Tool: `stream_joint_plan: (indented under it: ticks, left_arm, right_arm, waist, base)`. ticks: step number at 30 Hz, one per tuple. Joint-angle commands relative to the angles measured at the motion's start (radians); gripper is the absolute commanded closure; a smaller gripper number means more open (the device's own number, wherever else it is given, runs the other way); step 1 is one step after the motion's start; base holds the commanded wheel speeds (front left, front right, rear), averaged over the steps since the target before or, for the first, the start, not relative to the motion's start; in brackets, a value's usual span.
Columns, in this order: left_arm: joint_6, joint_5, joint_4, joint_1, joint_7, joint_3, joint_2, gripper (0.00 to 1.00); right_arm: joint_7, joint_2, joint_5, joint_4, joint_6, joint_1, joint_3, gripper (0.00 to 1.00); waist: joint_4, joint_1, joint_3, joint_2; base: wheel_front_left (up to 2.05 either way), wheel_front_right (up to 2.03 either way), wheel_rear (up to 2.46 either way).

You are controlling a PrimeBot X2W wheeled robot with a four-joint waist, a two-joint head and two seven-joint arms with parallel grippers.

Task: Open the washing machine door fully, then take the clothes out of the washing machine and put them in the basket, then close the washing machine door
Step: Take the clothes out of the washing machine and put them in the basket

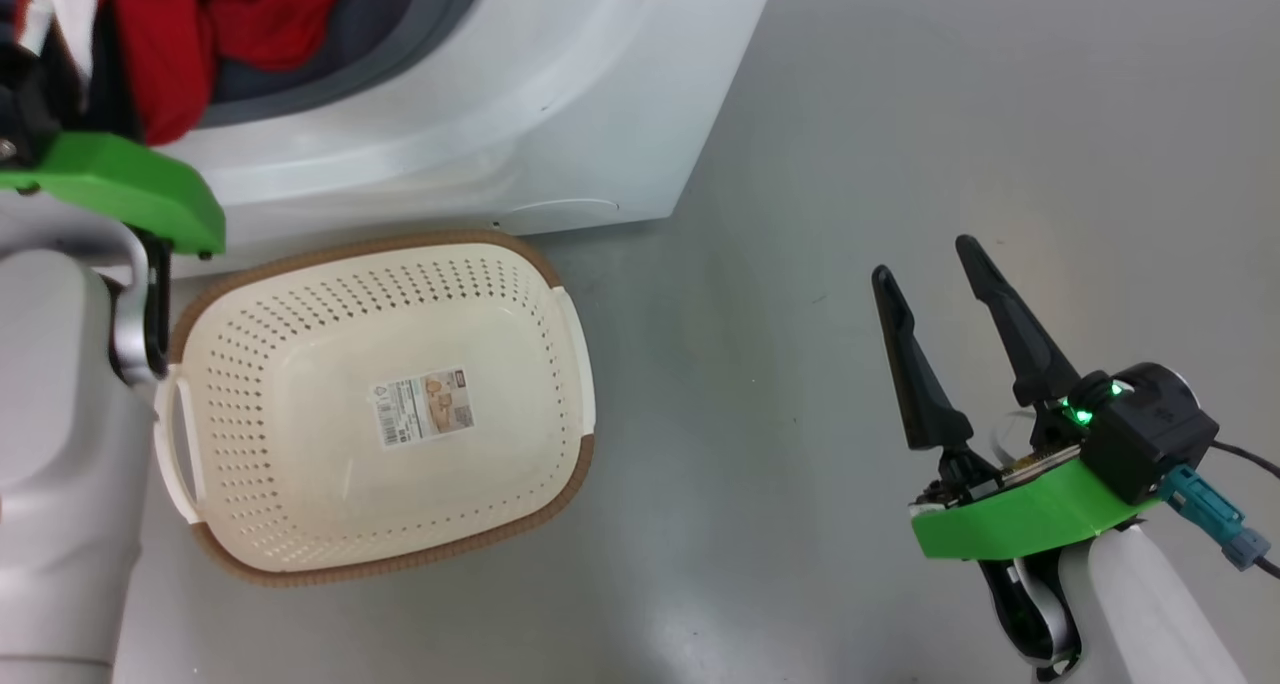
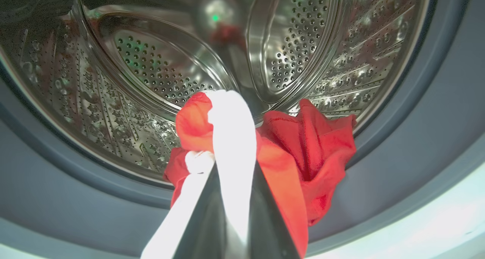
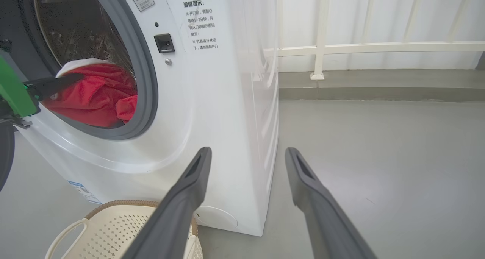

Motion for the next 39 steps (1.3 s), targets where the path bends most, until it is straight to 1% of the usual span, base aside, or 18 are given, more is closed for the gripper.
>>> stream_joint_plan:
  ticks: [1, 16, 17, 24, 31, 35, 39]
  left_arm:
    - [0.012, -0.003, -0.053, 0.027, 0.005, 0.017, 0.047, 1.0]
    - [0.076, -0.034, -0.474, 0.343, 0.129, 0.011, 0.056, 1.0]
    - [0.076, -0.034, -0.474, 0.343, 0.129, 0.011, 0.056, 1.0]
    - [0.094, -0.043, -0.611, 0.456, 0.172, 0.003, 0.063, 1.0]
    - [0.11, -0.054, -0.74, 0.556, 0.217, -0.031, 0.043, 1.0]
    - [0.115, -0.063, -0.769, 0.599, 0.234, -0.055, 0.024, 1.0]
    - [0.113, -0.075, -0.756, 0.623, 0.239, -0.08, 0.0, 1.0]
  right_arm:
    - [-0.006, 0.0, 0.001, -0.021, 0.006, 0.03, 0.014, 0.0]
    - [-0.006, 0.0, 0.0, -0.022, 0.006, 0.062, -0.018, 0.0]
    - [-0.006, 0.0, 0.0, -0.022, 0.006, 0.062, -0.018, 0.0]
    - [-0.006, 0.0, 0.0, -0.019, 0.006, 0.074, -0.026, 0.0]
    - [-0.006, 0.0, -0.001, -0.023, 0.006, 0.089, -0.038, 0.0]
    - [-0.006, 0.0, -0.002, -0.025, 0.006, 0.095, -0.043, 0.0]
    - [-0.006, 0.0, -0.003, -0.028, 0.006, 0.098, -0.043, 0.0]
  waist:
    - [0.008, 0.0, -0.014, -0.0001]
    - [0.046, 0.0, -0.108, -0.0001]
    - [0.046, 0.0, -0.108, -0.0001]
    - [0.06, 0.0, -0.147, -0.0001]
    - [0.072, 0.0, -0.173, -0.0001]
    - [0.078, 0.0, -0.18, -0.0001]
    - [0.083, 0.0, -0.181, -0.0001]
  base:
    - [0.0, 0.0, 0.0]
    - [0.0, 0.0, 0.0]
    - [0.0, 0.0, 0.0]
    - [0.0, 0.0, 0.0]
    - [0.0, 0.0, 0.0]
    - [0.0, 0.0, 0.0]
    - [0.0, 0.0, 0.0]
